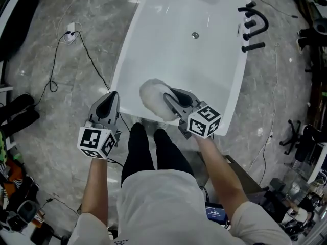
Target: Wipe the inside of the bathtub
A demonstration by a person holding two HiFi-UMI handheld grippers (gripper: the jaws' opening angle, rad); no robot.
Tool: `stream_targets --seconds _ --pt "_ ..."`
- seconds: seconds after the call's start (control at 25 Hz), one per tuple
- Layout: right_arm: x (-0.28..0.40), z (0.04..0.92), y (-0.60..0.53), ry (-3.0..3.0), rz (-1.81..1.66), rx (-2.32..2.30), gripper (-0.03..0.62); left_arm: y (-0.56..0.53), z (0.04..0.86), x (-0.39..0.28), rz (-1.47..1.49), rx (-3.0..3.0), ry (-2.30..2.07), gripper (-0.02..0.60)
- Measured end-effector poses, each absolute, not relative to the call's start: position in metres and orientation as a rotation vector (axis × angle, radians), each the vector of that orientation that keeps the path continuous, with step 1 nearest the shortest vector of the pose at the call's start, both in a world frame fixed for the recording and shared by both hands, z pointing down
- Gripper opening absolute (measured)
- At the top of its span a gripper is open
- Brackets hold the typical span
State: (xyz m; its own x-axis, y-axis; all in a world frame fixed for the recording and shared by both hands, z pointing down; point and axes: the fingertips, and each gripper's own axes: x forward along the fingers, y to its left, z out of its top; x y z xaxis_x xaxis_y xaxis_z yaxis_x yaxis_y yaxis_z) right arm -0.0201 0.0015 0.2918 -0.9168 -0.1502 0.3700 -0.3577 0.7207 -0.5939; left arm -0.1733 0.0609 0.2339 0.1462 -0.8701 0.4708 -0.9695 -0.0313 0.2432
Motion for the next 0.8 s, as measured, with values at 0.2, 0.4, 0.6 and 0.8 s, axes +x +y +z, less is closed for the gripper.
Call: stream_targets --seconds 0.2,0.4,0.6,0.8 --pt "-0.047 0.345 0.016 -2.552 1.099 0.434 0.098 0.059 0.269 -0.184 0.322 1.956 -1.711 0.011" --pt "-0.072 0.397 0.027 -2.481 1.167 0.493 0.098 0.051 0.312 -0.197 0.35 1.965 -1.661 0.011" --pt "-0.095 0.441 0.041 -2.394 1.202 0.571 0.098 0.053 0.351 -0.211 0.38 1.955 -1.611 0.011" --pt "-0.109 0.479 0.049 -2.295 1.263 0.611 0.098 0.05 0.377 -0.213 0.403 1.948 -1.581 0.011"
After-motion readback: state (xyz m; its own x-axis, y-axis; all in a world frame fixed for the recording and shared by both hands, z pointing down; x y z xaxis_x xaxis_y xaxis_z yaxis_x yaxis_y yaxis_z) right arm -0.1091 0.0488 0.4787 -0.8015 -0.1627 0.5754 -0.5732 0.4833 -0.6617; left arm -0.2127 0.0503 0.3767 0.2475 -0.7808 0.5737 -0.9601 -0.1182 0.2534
